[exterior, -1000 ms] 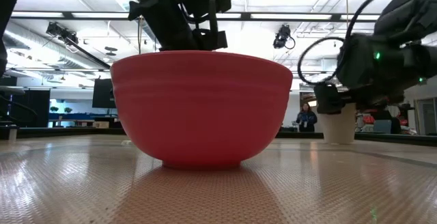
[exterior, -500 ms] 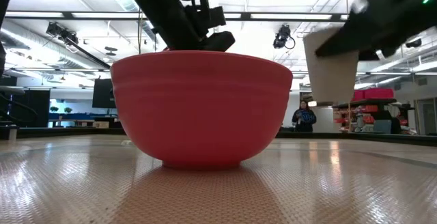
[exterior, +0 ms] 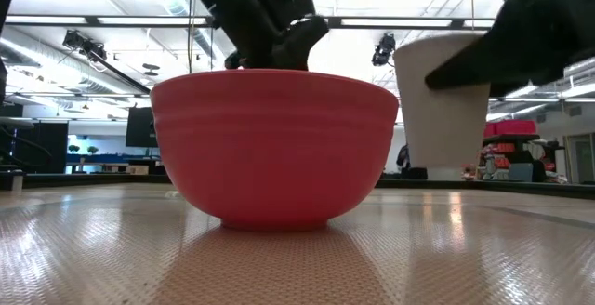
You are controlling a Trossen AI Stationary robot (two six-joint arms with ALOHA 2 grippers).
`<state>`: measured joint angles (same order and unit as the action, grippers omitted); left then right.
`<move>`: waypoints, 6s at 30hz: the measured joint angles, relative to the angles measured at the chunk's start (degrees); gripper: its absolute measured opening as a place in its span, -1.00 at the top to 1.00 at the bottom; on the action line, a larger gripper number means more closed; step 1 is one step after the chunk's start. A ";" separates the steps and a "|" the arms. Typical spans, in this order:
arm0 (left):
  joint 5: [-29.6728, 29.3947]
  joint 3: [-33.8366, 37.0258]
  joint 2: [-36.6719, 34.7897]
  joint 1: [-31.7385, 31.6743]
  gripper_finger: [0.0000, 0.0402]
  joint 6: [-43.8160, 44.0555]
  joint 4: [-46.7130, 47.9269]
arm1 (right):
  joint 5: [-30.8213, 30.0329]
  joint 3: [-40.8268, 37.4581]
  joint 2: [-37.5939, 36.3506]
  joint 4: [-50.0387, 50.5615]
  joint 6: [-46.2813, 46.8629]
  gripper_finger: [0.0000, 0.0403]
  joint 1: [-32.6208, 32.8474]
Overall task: Pick & Place Utensil
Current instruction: Put the white cup to the top right of the orange bowl, then put the straw into the white cup
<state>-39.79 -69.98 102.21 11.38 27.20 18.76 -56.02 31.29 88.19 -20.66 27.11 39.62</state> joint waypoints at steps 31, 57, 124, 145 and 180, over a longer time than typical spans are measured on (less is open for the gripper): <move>0.49 -1.00 0.00 1.13 0.15 0.69 0.35 | 10.67 0.00 7.36 7.95 9.59 -0.98 -0.11; 0.95 -0.83 0.57 -2.83 0.15 5.09 4.61 | 30.33 8.20 -28.13 68.56 20.94 -0.98 -0.04; -5.60 20.85 -6.08 -10.27 0.93 8.53 -15.70 | 4.25 8.28 -31.07 29.44 -14.33 -0.98 -6.55; -19.92 20.79 -10.74 6.93 0.93 -29.42 -51.86 | 7.36 8.26 -13.95 -11.21 1.30 -0.86 -20.55; -14.36 20.79 -10.73 6.69 0.93 -30.43 -53.58 | 19.64 8.24 -6.89 -21.90 10.52 0.69 -29.18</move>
<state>-54.15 -49.19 91.48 18.06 -3.22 -34.82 -36.38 39.53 81.30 -42.57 37.63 10.44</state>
